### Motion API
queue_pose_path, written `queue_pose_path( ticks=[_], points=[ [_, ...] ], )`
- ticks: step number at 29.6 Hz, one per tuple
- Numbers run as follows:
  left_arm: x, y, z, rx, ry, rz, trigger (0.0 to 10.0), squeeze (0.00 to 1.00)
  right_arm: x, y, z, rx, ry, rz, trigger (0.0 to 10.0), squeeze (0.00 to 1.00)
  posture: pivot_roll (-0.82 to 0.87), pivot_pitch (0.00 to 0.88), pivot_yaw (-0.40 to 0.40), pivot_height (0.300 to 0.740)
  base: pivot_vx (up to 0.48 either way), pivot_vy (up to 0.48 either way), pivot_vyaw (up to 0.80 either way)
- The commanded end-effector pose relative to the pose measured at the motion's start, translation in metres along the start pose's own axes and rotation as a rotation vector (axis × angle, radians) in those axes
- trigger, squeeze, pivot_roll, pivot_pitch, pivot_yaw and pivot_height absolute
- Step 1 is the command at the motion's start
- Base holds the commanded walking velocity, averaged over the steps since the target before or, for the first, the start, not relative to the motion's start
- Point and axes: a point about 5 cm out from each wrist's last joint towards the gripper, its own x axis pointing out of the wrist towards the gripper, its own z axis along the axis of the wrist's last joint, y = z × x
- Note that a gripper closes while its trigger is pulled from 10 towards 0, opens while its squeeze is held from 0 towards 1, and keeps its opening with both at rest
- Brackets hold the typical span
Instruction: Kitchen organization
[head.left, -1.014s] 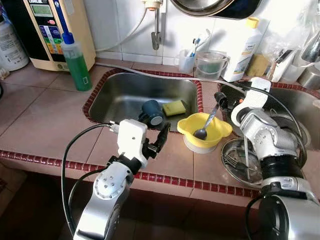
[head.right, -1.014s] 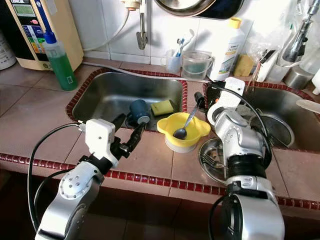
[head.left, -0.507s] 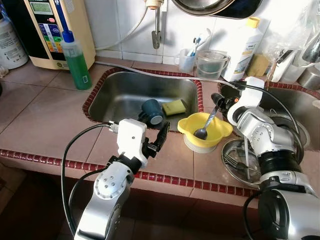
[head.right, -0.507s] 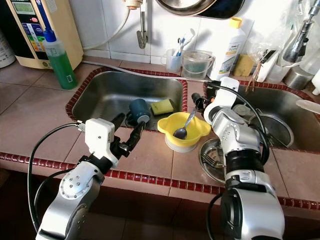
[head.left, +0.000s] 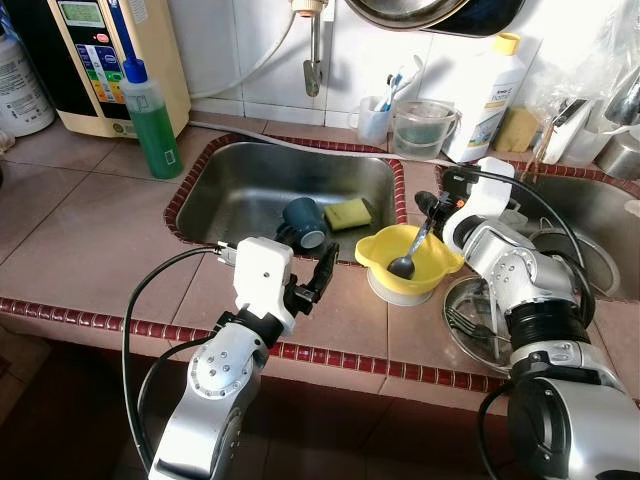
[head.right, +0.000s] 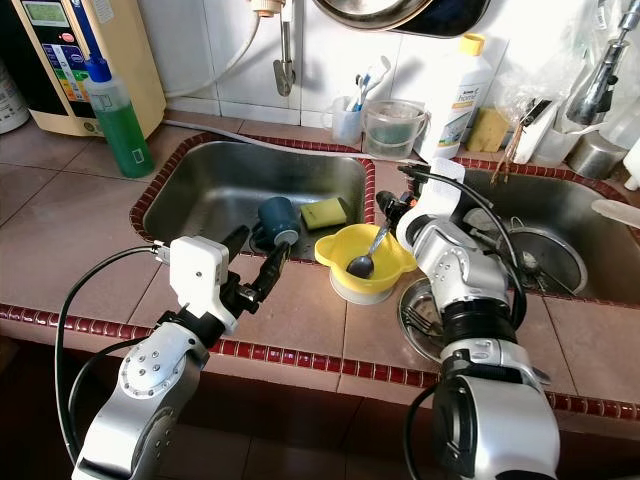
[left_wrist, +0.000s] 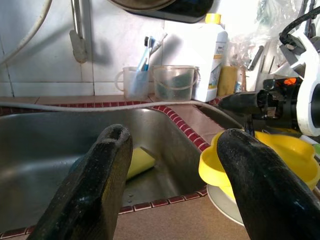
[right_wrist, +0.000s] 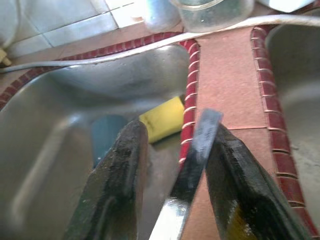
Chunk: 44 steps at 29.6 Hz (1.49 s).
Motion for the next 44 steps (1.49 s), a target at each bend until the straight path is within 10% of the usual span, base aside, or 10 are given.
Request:
queue_pose_path(
  ticks=[1,23,24,26,27,28,44],
  points=[
    [0.001,-0.002,0.006,0.006,-0.019,-0.002,10.0,0.00,-0.001,0.002,0.003,0.019,-0.009,0.014,0.0,0.00,-0.12,0.082,-0.024,0.740,0.000,0.000,0.00],
    [0.002,-0.006,0.005,-0.003,-0.021,-0.014,10.0,0.00,-0.013,0.009,0.006,0.039,-0.046,0.051,0.0,0.00,-0.13,0.074,-0.026,0.740,0.000,0.000,0.00],
    [0.002,-0.006,0.005,-0.004,-0.021,-0.014,10.0,0.00,-0.013,0.009,0.008,0.038,-0.063,0.061,0.4,0.00,-0.13,0.075,-0.026,0.740,0.000,0.000,0.00],
    [0.002,-0.006,0.005,-0.004,-0.020,-0.012,10.0,0.00,-0.015,0.010,0.011,0.055,-0.086,0.086,4.5,0.00,-0.12,0.077,-0.025,0.740,0.000,0.000,0.00],
    [0.002,-0.006,0.005,-0.004,-0.020,-0.012,10.0,0.00,-0.015,0.010,0.011,0.055,-0.086,0.086,4.5,0.00,-0.12,0.077,-0.025,0.740,0.000,0.000,0.00],
    [0.002,-0.005,0.005,-0.004,-0.019,-0.011,10.0,0.00,-0.016,0.012,0.017,0.072,-0.127,0.109,10.0,0.00,-0.12,0.077,-0.024,0.740,0.000,0.000,0.00],
    [0.014,0.021,0.015,0.038,-0.059,0.031,10.0,0.00,-0.045,0.034,0.070,0.010,-0.558,0.286,10.0,0.00,-0.11,0.046,-0.023,0.740,0.000,0.000,0.00]
  ],
)
